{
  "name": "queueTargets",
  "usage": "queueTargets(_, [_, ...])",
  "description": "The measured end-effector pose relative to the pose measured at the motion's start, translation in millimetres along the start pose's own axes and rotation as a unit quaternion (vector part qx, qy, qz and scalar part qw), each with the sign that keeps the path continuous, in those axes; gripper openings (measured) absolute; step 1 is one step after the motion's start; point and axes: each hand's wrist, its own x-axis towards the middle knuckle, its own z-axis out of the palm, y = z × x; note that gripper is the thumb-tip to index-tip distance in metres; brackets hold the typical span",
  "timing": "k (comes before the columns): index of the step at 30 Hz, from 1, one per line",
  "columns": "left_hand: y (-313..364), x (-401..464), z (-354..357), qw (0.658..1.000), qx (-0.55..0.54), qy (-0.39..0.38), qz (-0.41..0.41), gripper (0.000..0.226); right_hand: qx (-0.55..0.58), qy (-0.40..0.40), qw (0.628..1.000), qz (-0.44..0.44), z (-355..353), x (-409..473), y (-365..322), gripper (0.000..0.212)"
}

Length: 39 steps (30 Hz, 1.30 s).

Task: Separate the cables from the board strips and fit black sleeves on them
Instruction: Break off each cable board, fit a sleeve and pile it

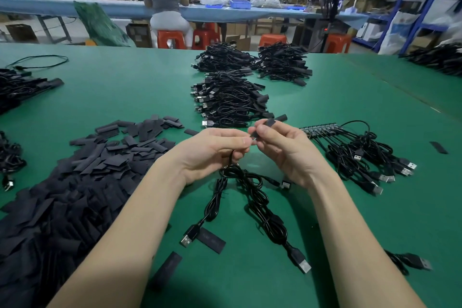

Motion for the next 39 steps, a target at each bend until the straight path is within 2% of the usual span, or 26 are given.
queueTargets(3, [2.1,-0.6,-0.4,1.0,0.024,0.001,-0.005,0.021,-0.028,-0.019,0.999,0.01,-3.6,-0.9,-2.4,0.013])
queueTargets(7, [2.4,2.2,0.2,0.994,0.065,0.081,0.044,0.038,0.01,0.003,1.0,-0.007,-7.2,1.4,-4.8,0.013])
queueTargets(12, [0.4,3.8,1.1,0.967,0.172,0.122,0.14,0.015,0.009,0.061,0.998,-0.016,-9.3,3.7,-2.7,0.009])
queueTargets(18, [-2.7,4.4,3.9,0.941,0.237,0.147,0.19,0.01,-0.013,0.073,0.997,-0.022,-6.0,6.7,1.6,0.008])
queueTargets(23, [-4.0,5.5,6.0,0.931,0.248,0.148,0.223,0.007,-0.026,0.059,0.998,-0.023,-3.2,6.0,6.2,0.011])
queueTargets(30, [-7.6,8.7,7.5,0.936,0.202,0.151,0.245,0.007,-0.041,0.05,0.998,-0.023,0.3,6.4,9.2,0.008])
queueTargets(33, [-10.4,12.5,9.7,0.941,0.16,0.166,0.249,0.009,-0.055,0.077,0.994,-0.053,4.9,7.0,11.4,0.004])
queueTargets(36, [-12.5,15.3,11.0,0.945,0.129,0.17,0.247,0.012,-0.029,0.103,0.989,-0.106,7.6,7.2,13.5,0.02])
queueTargets(39, [-13.3,15.7,10.7,0.948,0.118,0.17,0.24,0.013,-0.008,0.128,0.982,-0.136,12.5,7.1,15.4,0.022])
